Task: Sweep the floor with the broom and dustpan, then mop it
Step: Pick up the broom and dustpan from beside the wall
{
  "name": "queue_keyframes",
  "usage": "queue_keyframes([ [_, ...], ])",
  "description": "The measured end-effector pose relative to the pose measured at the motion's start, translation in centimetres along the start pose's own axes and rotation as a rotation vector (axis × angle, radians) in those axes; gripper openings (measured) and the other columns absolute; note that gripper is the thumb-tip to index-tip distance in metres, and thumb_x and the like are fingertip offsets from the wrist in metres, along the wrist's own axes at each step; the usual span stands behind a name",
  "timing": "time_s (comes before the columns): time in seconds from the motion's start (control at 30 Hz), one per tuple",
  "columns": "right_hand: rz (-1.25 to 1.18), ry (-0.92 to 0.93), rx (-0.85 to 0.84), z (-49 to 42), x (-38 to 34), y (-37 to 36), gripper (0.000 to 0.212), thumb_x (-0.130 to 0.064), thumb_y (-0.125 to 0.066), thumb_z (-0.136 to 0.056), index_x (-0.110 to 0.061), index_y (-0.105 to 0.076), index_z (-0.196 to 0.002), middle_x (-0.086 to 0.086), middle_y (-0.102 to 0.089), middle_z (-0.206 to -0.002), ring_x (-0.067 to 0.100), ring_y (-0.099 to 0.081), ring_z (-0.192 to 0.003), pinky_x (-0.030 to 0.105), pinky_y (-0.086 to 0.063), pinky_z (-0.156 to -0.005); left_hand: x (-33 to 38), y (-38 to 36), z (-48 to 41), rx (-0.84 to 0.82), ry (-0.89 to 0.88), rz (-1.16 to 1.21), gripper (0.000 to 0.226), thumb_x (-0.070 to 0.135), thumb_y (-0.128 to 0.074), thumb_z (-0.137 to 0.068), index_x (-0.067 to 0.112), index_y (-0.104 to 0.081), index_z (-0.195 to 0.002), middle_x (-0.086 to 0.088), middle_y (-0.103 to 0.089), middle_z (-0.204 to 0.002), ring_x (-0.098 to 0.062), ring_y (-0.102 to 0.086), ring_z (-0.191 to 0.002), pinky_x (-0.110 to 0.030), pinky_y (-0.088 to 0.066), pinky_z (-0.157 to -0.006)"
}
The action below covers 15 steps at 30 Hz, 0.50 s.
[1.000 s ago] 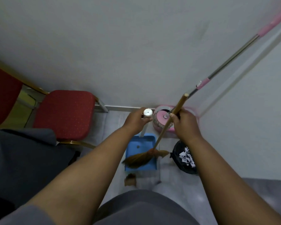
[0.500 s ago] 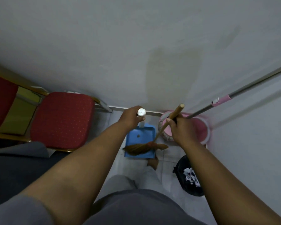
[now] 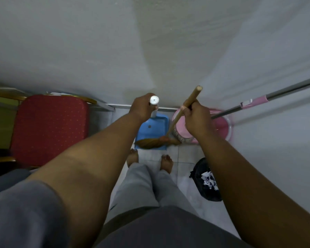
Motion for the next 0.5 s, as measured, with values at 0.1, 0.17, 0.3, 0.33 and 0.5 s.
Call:
queue_keyframes([
  [0.1, 0.016, 0.029, 0.0, -1.7, -1.0, -0.7, 0.019, -0.029, -0.052, -0.099, -0.015, -0.06, -0.106, -0.004, -0.054, -0.079, 0.016, -0.051, -0.071, 0.026, -0.04, -0.06, -1.0, 0.1, -2.1, -0.009, 0.006, -0.011, 0.038, 0.013, -0.076, -0.084, 0.01, -0.065, -0.12, -0.012, -0.069, -0.116, -0.027, -0.063, -0.108, -0.027, -0.044, -0.09],
  [0.17, 0.046, 0.046, -0.005, -2.9, -1.4, -1.2, 0.018, -0.03, -0.051, -0.099, -0.015, -0.059, -0.105, -0.002, -0.056, -0.082, 0.017, -0.054, -0.071, 0.029, -0.046, -0.064, -1.7, 0.0, -3.3, -0.002, -0.003, -0.004, 0.038, 0.012, -0.076, -0.084, 0.009, -0.065, -0.12, -0.012, -0.069, -0.116, -0.027, -0.063, -0.108, -0.024, -0.042, -0.089],
  [0.3, 0.044, 0.077, 0.02, -5.1, -1.9, -2.1, 0.017, -0.03, -0.053, -0.099, -0.015, -0.059, -0.103, -0.006, -0.053, -0.078, 0.003, -0.046, -0.061, 0.011, -0.032, -0.053, -2.5, 0.3, -5.1, 0.018, -0.026, -0.008, 0.038, 0.01, -0.075, -0.084, 0.007, -0.066, -0.121, -0.011, -0.069, -0.117, -0.025, -0.063, -0.109, -0.016, -0.037, -0.084],
  [0.33, 0.036, 0.078, 0.022, -5.5, -2.0, -2.3, 0.017, -0.03, -0.053, -0.099, -0.014, -0.059, -0.103, -0.006, -0.054, -0.079, 0.004, -0.047, -0.062, 0.01, -0.032, -0.053, -2.7, 0.5, -5.5, 0.019, -0.024, 0.008, 0.038, 0.01, -0.075, -0.084, 0.007, -0.066, -0.12, -0.012, -0.069, -0.117, -0.025, -0.063, -0.108, -0.016, -0.037, -0.084],
  [0.5, 0.03, 0.089, -0.002, -7.3, -2.7, -4.8, 0.019, -0.029, -0.054, -0.098, -0.012, -0.06, -0.104, -0.005, -0.056, -0.078, 0.011, -0.052, -0.066, 0.021, -0.039, -0.06, -3.7, 1.2, -7.5, 0.035, -0.022, 0.048, 0.036, 0.009, -0.075, -0.084, 0.005, -0.067, -0.119, -0.013, -0.069, -0.115, -0.025, -0.064, -0.107, -0.025, -0.044, -0.093],
])
Point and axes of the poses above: each hand's wrist, its own z-axis away from the middle knuckle, its own y-axis out of the back of the hand, x = y × z, the point moved 7 cm from there along -z, towards the middle knuckle
